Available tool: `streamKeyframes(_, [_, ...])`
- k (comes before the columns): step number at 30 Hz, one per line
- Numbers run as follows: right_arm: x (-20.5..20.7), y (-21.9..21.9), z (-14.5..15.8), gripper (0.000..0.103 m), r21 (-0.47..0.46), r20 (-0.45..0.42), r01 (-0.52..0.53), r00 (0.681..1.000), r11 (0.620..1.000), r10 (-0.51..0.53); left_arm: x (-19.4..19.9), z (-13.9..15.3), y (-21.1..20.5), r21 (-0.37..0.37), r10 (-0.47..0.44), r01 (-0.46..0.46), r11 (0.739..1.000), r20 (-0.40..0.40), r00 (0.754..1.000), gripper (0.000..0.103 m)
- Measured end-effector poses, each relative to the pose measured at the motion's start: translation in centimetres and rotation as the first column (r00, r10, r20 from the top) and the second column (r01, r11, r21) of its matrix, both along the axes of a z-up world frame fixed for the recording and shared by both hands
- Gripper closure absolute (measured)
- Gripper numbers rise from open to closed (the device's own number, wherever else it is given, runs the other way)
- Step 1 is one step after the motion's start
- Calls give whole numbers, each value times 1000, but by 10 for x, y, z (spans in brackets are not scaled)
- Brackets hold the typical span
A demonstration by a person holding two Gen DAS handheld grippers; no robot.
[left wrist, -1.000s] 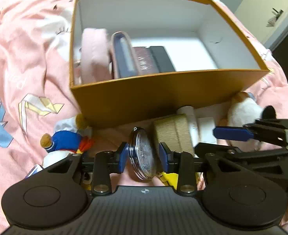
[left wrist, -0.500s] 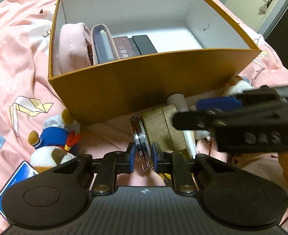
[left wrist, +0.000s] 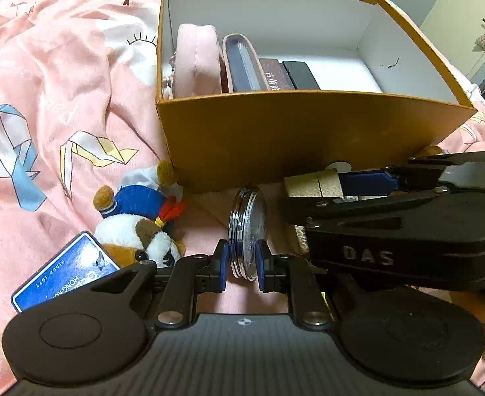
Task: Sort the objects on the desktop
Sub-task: 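Lift the compact and the olive-gold box up and carry them over the orange box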
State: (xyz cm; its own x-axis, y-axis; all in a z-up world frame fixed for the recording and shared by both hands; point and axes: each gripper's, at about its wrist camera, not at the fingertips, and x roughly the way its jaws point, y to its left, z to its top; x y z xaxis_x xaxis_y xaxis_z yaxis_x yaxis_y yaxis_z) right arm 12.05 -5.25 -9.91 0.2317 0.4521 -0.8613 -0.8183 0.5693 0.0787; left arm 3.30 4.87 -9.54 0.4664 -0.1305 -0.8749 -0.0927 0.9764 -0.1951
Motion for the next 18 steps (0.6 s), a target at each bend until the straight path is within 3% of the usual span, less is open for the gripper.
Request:
streamKeyframes(10, [-8, 19, -13, 50, -80, 86, -10, 996, 997, 17, -5, -4, -1, 0, -1, 1, 1000, -3, 1000, 84])
streamKeyframes(18, [-1, -13, 9, 52, 41, 26, 8, 1000, 999, -9, -9, 7, 6, -63, -1, 5, 998, 63, 998, 88])
